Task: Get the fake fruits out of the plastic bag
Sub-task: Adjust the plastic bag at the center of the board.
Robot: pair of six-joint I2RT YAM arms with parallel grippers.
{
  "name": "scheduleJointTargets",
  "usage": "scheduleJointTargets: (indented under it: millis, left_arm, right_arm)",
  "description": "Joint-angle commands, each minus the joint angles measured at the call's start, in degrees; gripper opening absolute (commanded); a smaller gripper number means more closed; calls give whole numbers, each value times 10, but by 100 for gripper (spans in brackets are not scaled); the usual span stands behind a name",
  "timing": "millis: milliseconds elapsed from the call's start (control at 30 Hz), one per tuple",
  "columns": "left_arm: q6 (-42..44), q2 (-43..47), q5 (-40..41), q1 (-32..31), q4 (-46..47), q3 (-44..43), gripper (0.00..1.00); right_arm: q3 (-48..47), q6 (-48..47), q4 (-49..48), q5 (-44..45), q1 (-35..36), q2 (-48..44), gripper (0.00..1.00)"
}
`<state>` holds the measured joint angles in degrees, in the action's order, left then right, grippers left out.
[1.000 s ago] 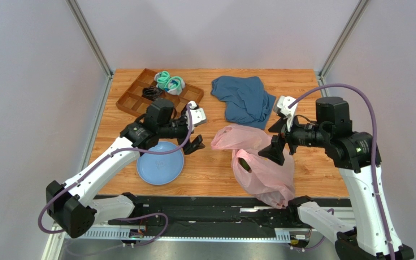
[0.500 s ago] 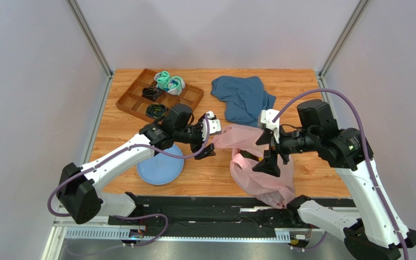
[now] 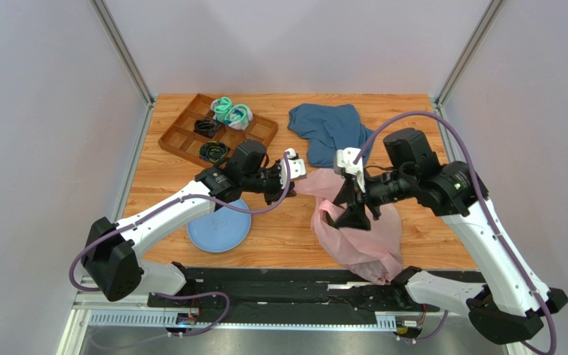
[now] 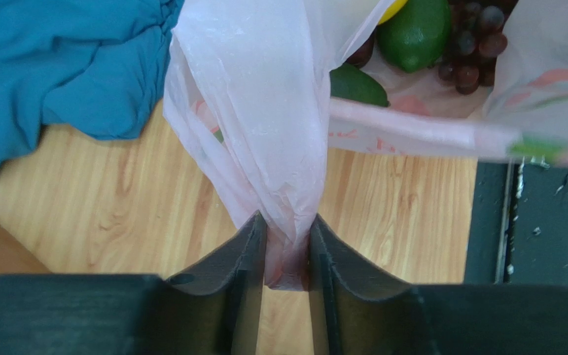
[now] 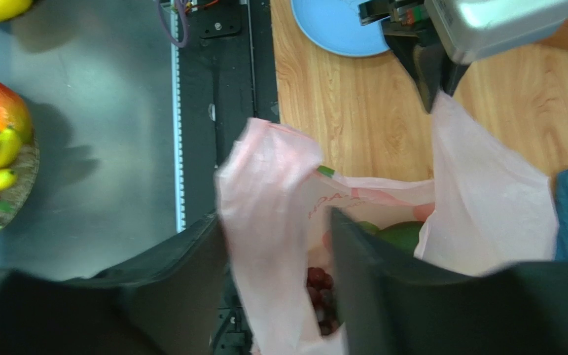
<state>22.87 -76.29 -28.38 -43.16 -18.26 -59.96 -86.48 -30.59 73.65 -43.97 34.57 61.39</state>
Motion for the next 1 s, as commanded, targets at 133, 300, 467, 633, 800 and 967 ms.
scheduleJointTargets:
  millis: [133, 300, 467, 633, 800, 967]
  left_arm:
    - [-47, -47, 33, -2, 9, -81, 0]
    - [-204, -161, -4, 45, -52, -310, 0]
    - [-254, -292, -28, 67, -43, -567, 0]
    - [-300, -414, -76, 68, -64, -831, 0]
    - [-319, -360, -92, 66, -33, -780, 0]
    - [-298, -276, -139, 57, -37, -571, 0]
  right_arm:
    - [-48, 21, -78, 96, -5, 33, 0]
    - [-72, -73, -146, 119, -198, 43, 0]
    - [-225, -68, -234, 105, -393, 180, 0]
    - [-416, -17, -330, 105, -491, 264, 0]
    - [-355, -99, -346, 80, -502, 208, 0]
    - [-127, -216, -309, 80, -501, 57, 0]
